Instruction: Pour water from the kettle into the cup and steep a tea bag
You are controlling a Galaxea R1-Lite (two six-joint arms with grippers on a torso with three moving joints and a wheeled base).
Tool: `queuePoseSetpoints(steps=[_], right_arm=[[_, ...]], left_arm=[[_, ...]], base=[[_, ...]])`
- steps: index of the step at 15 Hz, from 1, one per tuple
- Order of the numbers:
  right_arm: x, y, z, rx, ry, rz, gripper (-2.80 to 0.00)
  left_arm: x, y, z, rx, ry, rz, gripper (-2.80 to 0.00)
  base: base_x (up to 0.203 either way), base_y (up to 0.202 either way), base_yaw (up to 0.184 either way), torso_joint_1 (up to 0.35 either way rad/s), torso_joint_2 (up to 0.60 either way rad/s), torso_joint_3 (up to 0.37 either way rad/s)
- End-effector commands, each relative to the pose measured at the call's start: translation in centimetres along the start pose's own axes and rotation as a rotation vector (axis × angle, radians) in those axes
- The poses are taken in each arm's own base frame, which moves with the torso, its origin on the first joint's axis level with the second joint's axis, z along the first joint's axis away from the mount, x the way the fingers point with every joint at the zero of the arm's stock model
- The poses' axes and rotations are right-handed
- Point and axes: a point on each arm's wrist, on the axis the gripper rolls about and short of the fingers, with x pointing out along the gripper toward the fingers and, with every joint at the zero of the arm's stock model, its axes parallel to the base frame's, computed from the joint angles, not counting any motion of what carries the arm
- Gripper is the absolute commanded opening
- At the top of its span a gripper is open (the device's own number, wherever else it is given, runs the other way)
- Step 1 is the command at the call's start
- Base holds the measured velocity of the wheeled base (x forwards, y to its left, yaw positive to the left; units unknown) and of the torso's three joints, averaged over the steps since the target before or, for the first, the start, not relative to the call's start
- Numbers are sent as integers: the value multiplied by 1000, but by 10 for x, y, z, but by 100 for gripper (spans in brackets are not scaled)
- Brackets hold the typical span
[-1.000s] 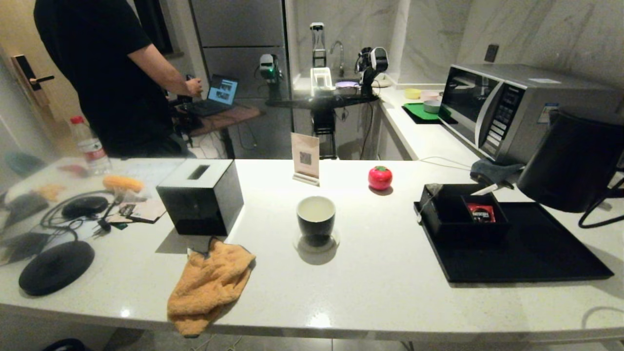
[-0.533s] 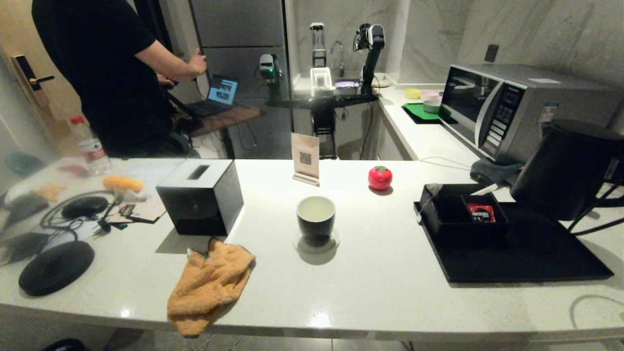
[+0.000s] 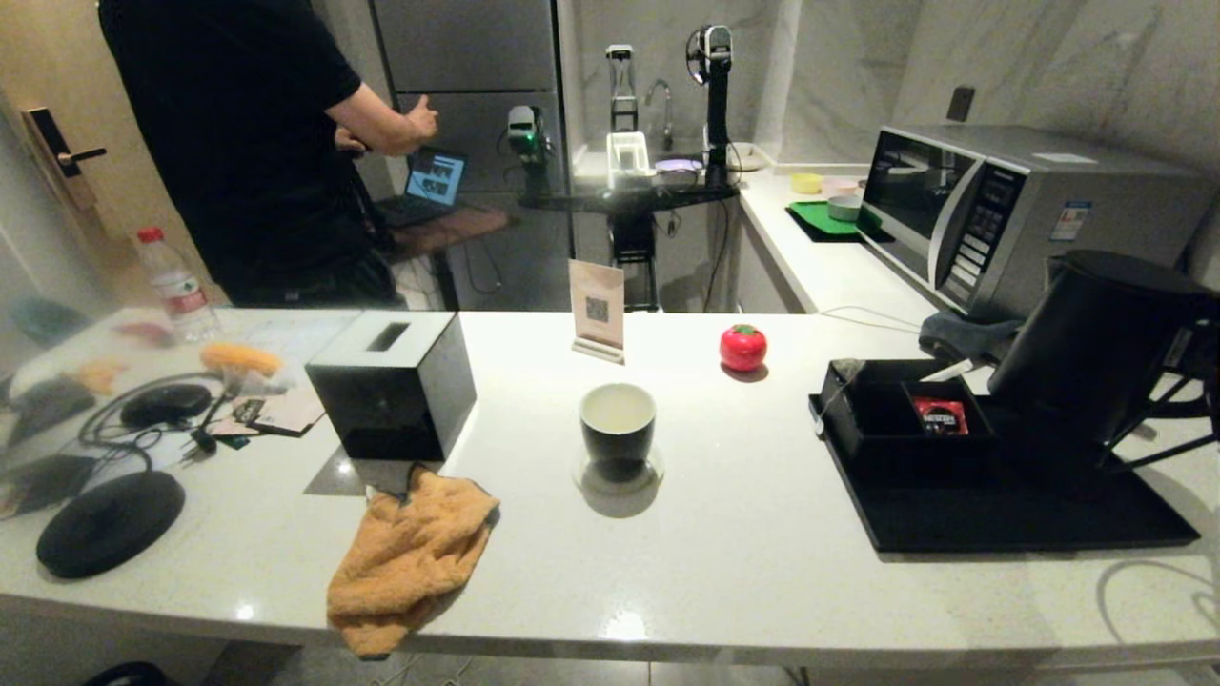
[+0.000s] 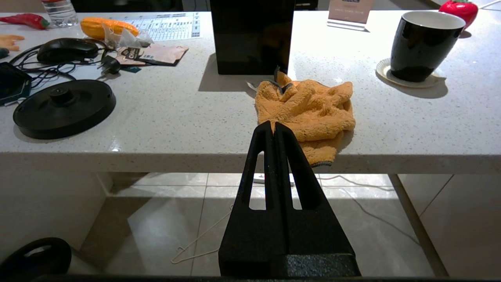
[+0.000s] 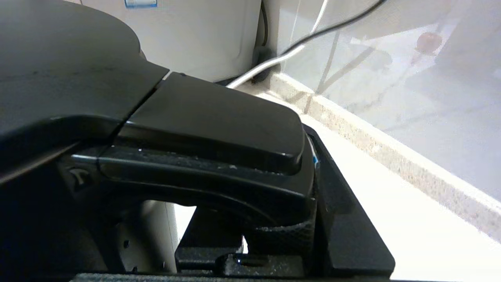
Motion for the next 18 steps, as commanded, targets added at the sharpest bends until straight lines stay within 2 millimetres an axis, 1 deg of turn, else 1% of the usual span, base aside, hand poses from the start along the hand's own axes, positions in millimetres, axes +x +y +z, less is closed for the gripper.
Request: queuePoseSetpoints(steps=[1,3,9,13,18], right_arm=[[-2,0,-11,-10,22,0,-280],[-5,0,-14,-13,31,3,-280],[-23,-5,-32,-22,49,26,-280],[-22,-3,-40,-7,20,23,-280],[-22,-2,-54,-11,24,21,-280]], left_arm=[[0,0,0,-1,0,-1,-280],[0,0,0,-1,0,-1,-280],[0,0,0,-1,0,1,-280],[0,0,0,-1,0,1,-280],[0,0,0,-1,0,-1,-280]], base=[[0,0,0,0,0,0],[0,0,0,0,0,0],[0,0,0,0,0,0],[0,0,0,0,0,0],[0,0,0,0,0,0]])
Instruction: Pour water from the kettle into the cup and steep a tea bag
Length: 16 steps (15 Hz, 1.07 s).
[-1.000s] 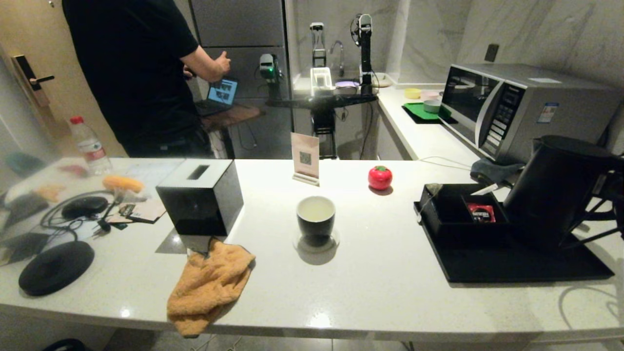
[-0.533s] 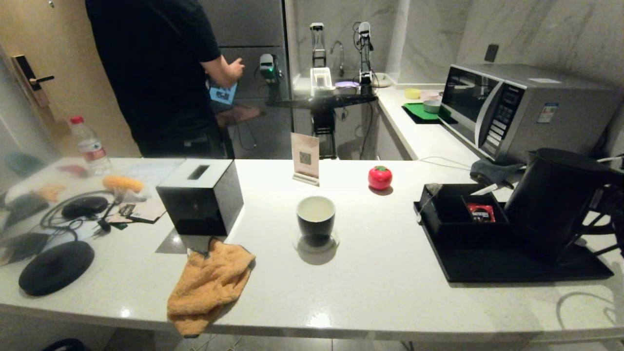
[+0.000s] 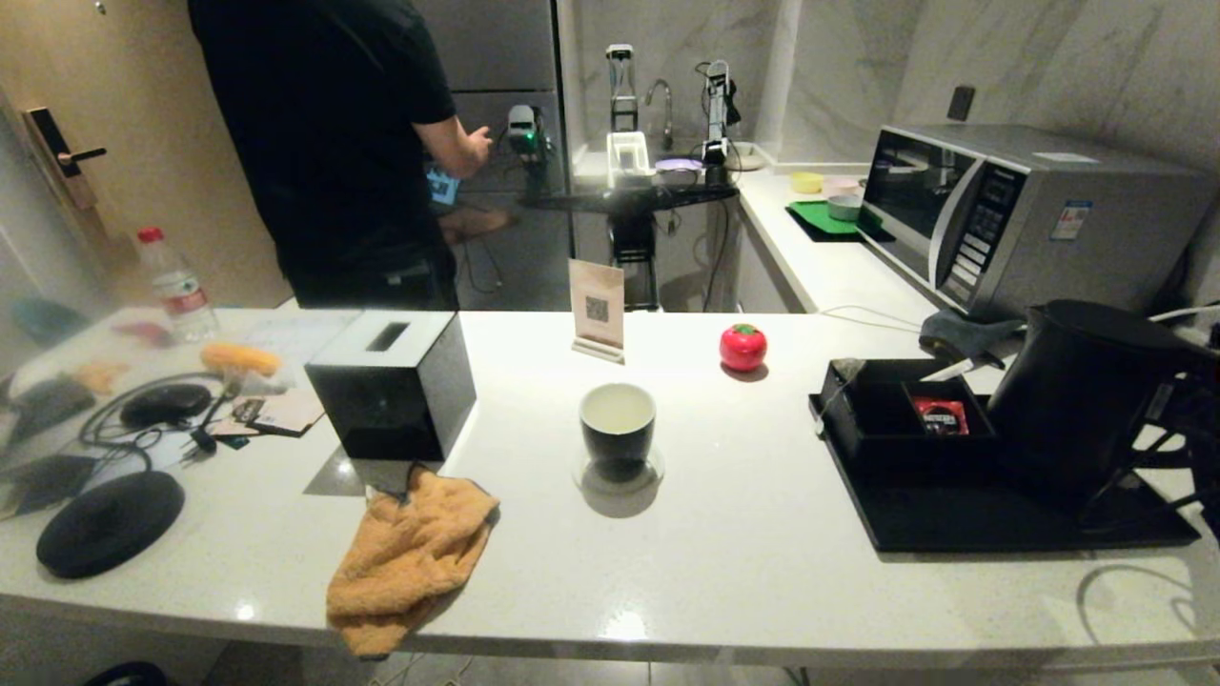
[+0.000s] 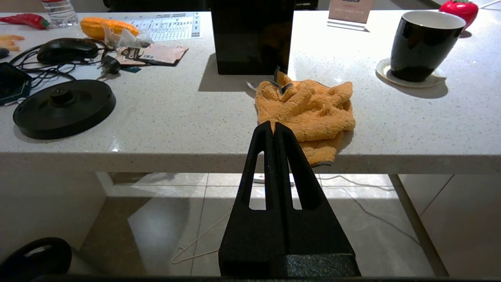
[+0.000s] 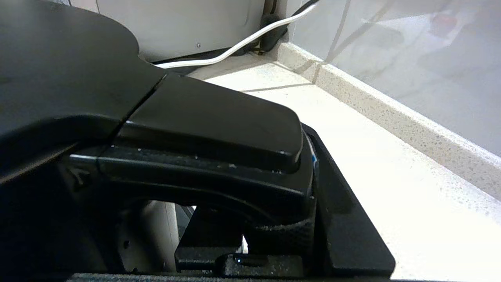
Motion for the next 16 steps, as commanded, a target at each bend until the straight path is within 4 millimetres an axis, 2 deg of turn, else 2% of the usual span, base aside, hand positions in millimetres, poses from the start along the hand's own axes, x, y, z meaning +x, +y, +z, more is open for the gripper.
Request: queuePoseSetpoints(steps=[1,6,16], right_arm=[[2,2,-11,-6,6,-3,-280],[6,4,-21,-13,15,-4,-280],[8,5,-25,-25,23,8,-280]], left_arm=[[0,0,0,0,0,0,-280],[0,0,0,0,0,0,-280],[0,0,0,0,0,1,-280]], base=[[0,0,0,0,0,0],[0,0,0,0,0,0],[0,0,0,0,0,0]])
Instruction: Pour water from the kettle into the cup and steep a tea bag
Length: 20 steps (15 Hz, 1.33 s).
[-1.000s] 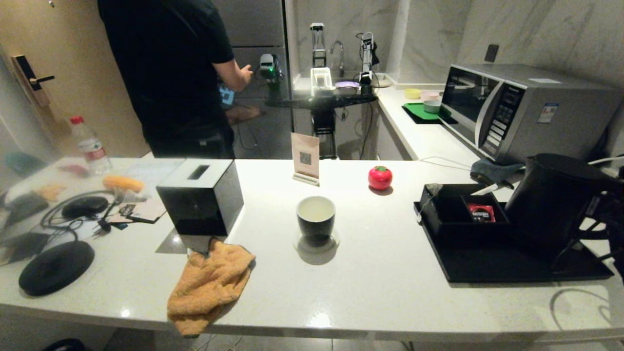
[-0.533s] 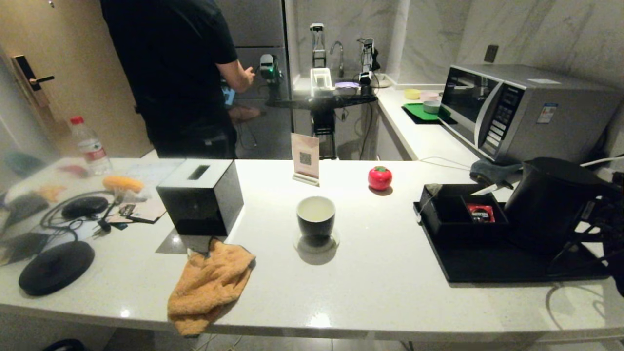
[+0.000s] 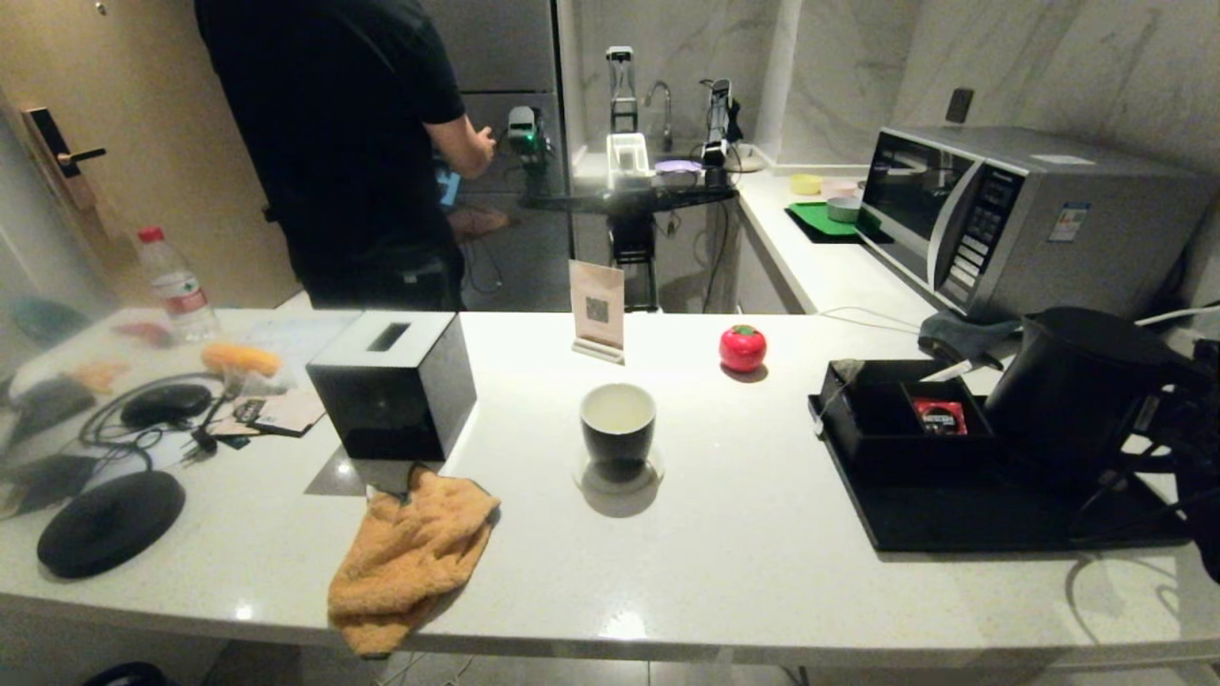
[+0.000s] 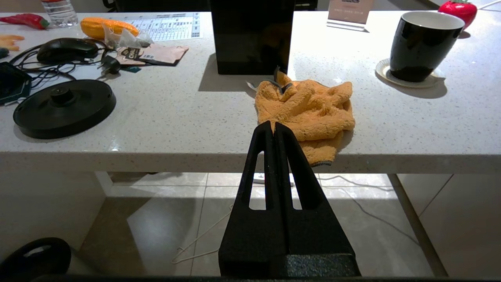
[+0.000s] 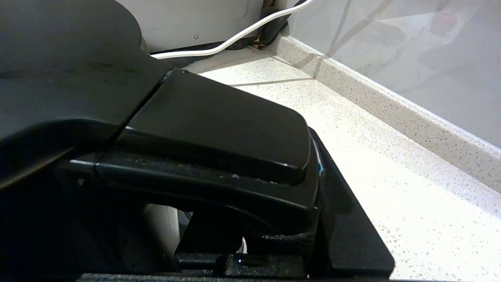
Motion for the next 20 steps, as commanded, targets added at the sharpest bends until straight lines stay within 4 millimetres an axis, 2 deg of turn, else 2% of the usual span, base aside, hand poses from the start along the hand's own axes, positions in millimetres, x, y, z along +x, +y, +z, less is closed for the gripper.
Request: queuePoseSetpoints(steps=[1,2,3,10,15,20], right_arm=[[0,1,-1,-15,-7,18,-280],[0,1,-2,-17,-5,28,-280],[0,1,-1,-17,-7,28,0],[-1,1,-2,-16,-1,30,0],[-4,-2,10,-4,-26,25,0],[-28,-10,12,-15,9,30,0]], left_arm=[[0,0,0,0,0,0,-280],[0,0,0,0,0,1,-280],[0,0,0,0,0,0,-280],[0,0,0,0,0,0,-280],[0,0,0,0,0,0,-280],[0,0,0,0,0,0,-280]], base=[[0,0,0,0,0,0],[0,0,0,0,0,0],[0,0,0,0,0,0],[0,0,0,0,0,0],[0,0,0,0,0,0],[0,0,0,0,0,0]])
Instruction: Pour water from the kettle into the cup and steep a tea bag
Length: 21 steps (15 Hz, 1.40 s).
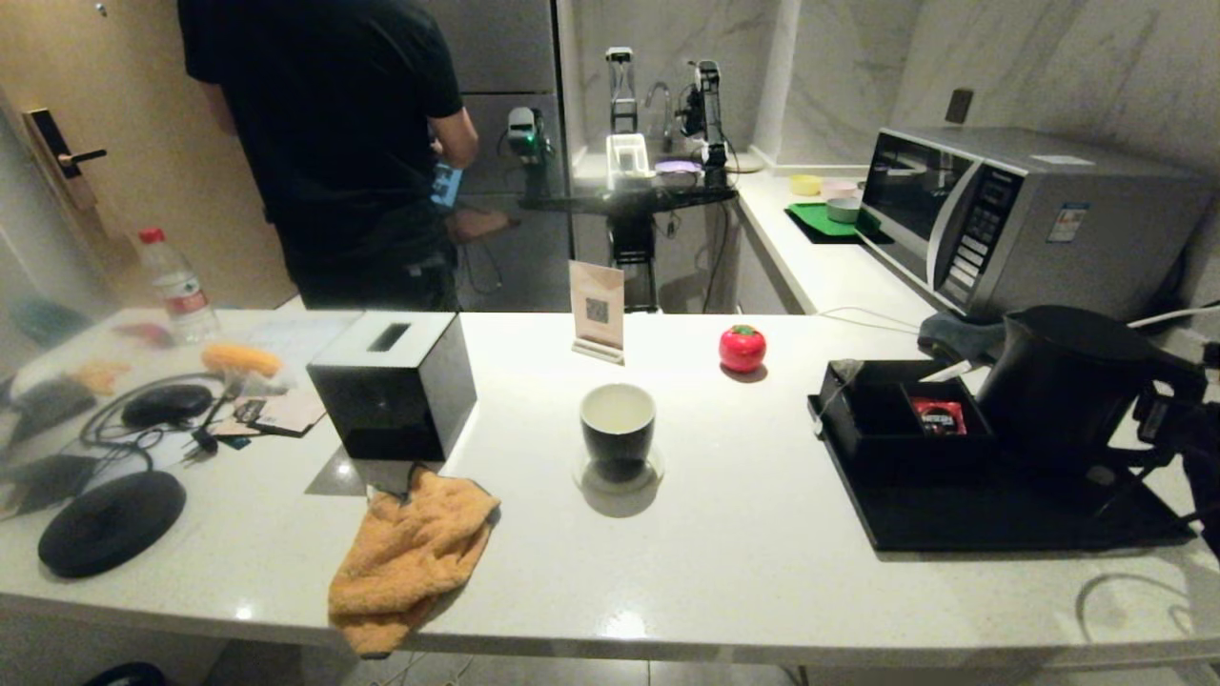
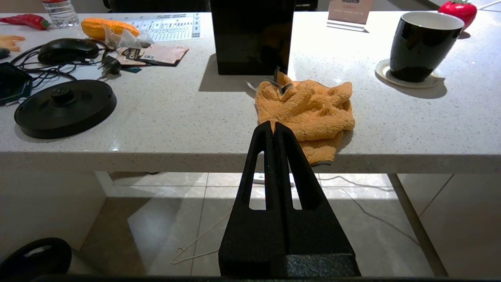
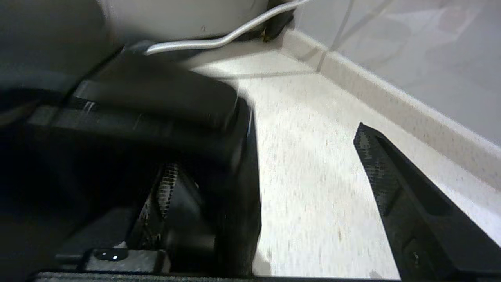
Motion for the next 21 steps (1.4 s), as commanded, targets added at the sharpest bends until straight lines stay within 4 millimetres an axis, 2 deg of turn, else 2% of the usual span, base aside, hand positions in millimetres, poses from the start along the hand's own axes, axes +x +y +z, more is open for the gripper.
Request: queuePoseSetpoints(steps=[1,10,13,15,16,19,21], right_arm=[[-16,-6,8,2,-3,-3,0],[-87,-35,40,3,-36,-17,0],[-113,-46,43,-25,-20,-23,0],[-122,-48,44,-34,5,-19,0],[-125,-49,46,-36,9,-16,-280],[-137,-51,46,-52,58,14,-280],[-153,-53,41,-63,84,121,-280]], left_arm=[[0,0,0,0,0,1,-280],[0,0,0,0,0,-1,-280],[0,0,0,0,0,1,-280],[0,0,0,0,0,1,-280],[0,0,0,0,0,0,-280],[0,0,0,0,0,-1,-280],[0,0,0,0,0,0,-280]], base=[[0,0,0,0,0,0],[0,0,0,0,0,0],[0,0,0,0,0,0],[0,0,0,0,0,0],[0,0,0,0,0,0],[0,0,0,0,0,0],[0,0,0,0,0,0]])
